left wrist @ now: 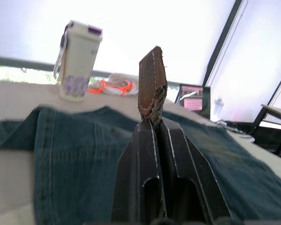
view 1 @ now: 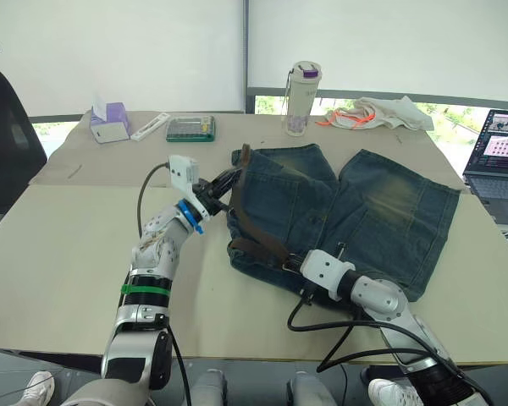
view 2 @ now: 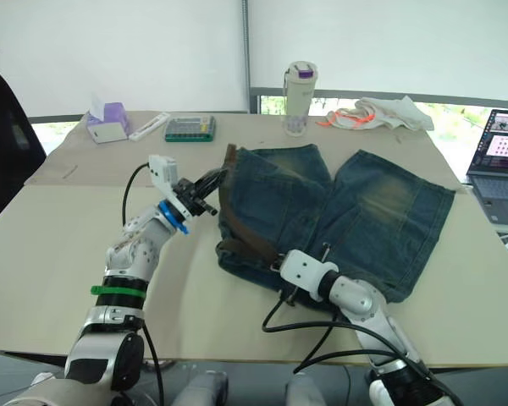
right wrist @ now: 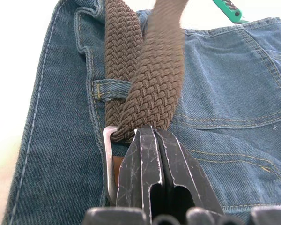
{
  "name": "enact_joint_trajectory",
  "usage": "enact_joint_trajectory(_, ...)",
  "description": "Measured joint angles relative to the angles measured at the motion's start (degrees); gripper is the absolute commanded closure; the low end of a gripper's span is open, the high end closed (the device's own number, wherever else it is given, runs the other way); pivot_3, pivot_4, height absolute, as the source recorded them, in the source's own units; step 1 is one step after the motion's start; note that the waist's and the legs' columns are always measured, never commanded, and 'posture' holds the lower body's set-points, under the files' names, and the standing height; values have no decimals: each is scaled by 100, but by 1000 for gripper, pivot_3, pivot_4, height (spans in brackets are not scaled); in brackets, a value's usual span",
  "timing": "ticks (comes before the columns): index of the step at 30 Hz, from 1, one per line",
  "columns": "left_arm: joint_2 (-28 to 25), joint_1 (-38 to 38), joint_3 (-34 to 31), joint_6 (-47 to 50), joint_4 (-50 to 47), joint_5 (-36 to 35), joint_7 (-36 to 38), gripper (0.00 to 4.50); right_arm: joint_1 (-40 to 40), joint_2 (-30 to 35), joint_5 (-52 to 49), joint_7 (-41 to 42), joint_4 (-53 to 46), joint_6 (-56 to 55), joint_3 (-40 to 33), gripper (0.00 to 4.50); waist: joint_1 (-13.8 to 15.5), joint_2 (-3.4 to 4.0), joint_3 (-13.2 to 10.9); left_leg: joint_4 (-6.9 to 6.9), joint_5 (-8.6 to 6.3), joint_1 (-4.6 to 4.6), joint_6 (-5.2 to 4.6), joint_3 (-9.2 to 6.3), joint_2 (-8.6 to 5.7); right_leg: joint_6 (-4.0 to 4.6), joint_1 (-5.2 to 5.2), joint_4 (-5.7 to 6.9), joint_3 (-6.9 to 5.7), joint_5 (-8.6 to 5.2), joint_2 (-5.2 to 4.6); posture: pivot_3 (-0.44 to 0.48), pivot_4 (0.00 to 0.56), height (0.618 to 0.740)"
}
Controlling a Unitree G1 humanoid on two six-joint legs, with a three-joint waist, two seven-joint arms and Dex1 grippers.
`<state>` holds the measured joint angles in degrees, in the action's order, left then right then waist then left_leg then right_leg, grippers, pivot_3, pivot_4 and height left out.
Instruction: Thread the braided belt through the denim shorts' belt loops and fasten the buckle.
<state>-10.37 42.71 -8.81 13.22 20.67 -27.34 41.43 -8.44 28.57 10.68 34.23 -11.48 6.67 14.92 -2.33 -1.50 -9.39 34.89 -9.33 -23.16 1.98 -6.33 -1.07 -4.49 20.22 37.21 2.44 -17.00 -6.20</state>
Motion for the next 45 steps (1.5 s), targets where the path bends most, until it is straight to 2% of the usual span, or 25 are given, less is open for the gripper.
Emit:
enact_joint_trajectory(9, 225, 309, 66, 203, -119, -180, -53, 4500, 102, 168, -12, 31, -314, 353, -2, 4450, 49, -4, 3, 1, -1, -6, 1, 0, -1, 0, -4, -14, -1, 0, -1, 0, 150, 740)
enact_joint_trajectory(14, 522, 644, 146, 364, -240, -262, -148, 4500, 110, 179, -12, 31, -336, 359, 1, 4450, 81, -9, 2, 0, -1, -10, 2, 0, -1, -4, -2, -16, -1, -2, -1, 0, 150, 740)
enact_joint_trajectory(27, 771, 1155, 92, 1109, -944, -1219, -623, 4500, 118, 208, -12, 32, -430, 502, 9, 4450, 83, -11, 0, 0, -1, -10, 2, 0, -1, -12, -1, -17, 0, -7, -1, 0, 150, 740)
enact_joint_trajectory(33, 830, 1155, 63, 1267, -1026, -1549, -803, 4500, 118, 208, -12, 32, -437, 510, 11, 4450, 83, -12, -1, 0, -1, -11, 2, 1, -1, -11, -1, -17, 0, -7, -1, 0, 150, 740)
enact_joint_trajectory(40, 679, 603, 606, 1346, -1659, -1435, -424, 4500, 114, 146, -81, 33, -488, 707, -15, 4450, 87, -12, 0, -2, -1, -6, 2, 1, -1, -7, -4, -19, 1, -4, -1, 0, 150, 740)
enact_joint_trajectory(45, 358, 154, 1089, 1318, -1889, -1084, 13, 4500, 381, -243, -1010, 164, -744, 1348, -524, 4450, 122, -11, 0, -4, -2, -12, 2, 1, -1, 4, -2, -23, 2, 2, -1, 0, 150, 740)
